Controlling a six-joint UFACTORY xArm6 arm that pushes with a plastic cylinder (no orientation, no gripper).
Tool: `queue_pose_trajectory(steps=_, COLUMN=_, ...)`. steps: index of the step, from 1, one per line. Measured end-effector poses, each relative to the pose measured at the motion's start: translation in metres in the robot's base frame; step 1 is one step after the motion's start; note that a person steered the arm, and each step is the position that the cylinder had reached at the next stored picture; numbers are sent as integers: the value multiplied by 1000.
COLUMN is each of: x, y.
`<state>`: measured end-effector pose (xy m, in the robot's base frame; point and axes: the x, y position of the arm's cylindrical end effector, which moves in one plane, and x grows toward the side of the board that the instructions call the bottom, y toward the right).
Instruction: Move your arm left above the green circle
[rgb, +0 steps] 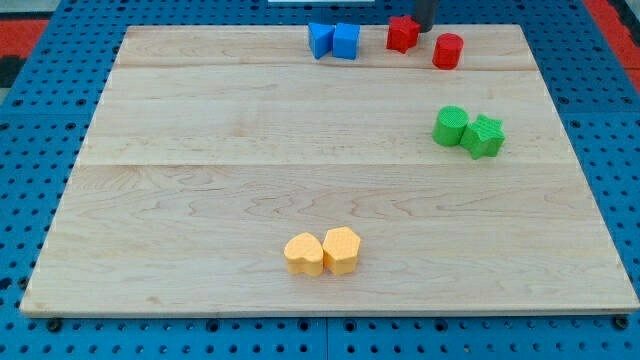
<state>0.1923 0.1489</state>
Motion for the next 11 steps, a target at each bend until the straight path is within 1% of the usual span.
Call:
queue_pose_trajectory(steps=2, x=2, y=22)
queue_pose_trajectory(steps=4, x=41, y=75)
queue_pose_trajectory(steps=5, x=47, y=76)
queue_pose_trajectory(steps=6, x=76, y=74)
queue_pose_trajectory(steps=7, x=118, y=64)
queue_pose_trajectory(steps=8, x=129, y=14)
queue_pose_trajectory(steps=9, x=129, y=-16)
queue_pose_trajectory(steps=10, x=117, y=-13)
queue_pose_trajectory(steps=11, x=94, y=-5)
